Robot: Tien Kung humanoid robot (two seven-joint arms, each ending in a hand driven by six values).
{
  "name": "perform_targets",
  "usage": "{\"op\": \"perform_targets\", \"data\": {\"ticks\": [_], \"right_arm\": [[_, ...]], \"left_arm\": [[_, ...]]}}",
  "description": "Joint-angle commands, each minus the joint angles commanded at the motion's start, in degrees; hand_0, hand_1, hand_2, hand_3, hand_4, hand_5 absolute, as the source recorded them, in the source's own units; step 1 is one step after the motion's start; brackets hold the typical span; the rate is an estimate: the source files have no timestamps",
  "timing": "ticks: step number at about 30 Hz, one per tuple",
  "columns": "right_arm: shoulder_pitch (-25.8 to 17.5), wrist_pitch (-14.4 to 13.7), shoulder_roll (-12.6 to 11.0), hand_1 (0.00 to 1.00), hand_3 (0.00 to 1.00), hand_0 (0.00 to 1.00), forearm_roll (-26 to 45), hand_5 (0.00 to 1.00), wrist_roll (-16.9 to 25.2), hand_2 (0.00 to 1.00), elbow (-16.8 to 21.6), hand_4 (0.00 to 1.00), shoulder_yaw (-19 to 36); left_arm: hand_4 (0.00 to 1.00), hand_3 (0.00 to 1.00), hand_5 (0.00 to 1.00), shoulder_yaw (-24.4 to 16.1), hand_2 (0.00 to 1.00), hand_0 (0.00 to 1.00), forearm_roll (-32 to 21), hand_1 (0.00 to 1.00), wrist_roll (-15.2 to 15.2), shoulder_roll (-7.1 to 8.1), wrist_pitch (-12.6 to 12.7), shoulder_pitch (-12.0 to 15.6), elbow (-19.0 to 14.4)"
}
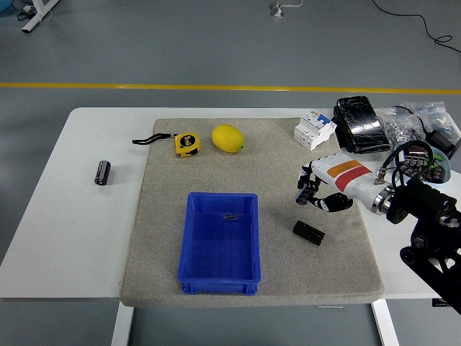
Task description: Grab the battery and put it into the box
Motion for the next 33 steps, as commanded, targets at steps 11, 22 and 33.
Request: {"op": "perform_targets", "data": {"ticks": [11,22,33], "right_arm": [[2.19,1.59,1.19,0.424,0.463,0.500,-0.20,0.002,-0.83,0.465,10.94,0.742,-4.35],[7.24,3.18,4.00,0.427,0.465,0.506,0.35,0.002,-0.95,0.469,12.65,0.751,-15.48],[10.25,5.76,4.74,0.691,0.917,0.657,-0.18,0.179,-1.91,0.857,12.84,0.998,-19.65]], "left_arm": [[0.616,0.619,0.678,-0.23,0.603,0.609,0.10,0.547,0.14,0.20,0.09,0.60,0.06],[0.616,0.618,0.678,-0.57,0.605,0.611,0.77,0.551,0.35,0.16,-0.09,0.87,0.00],[0.617,0.619,0.678,-0.47,0.603,0.611,0.44,0.545,0.13,0.34,0.10,0.39,0.07]]}}
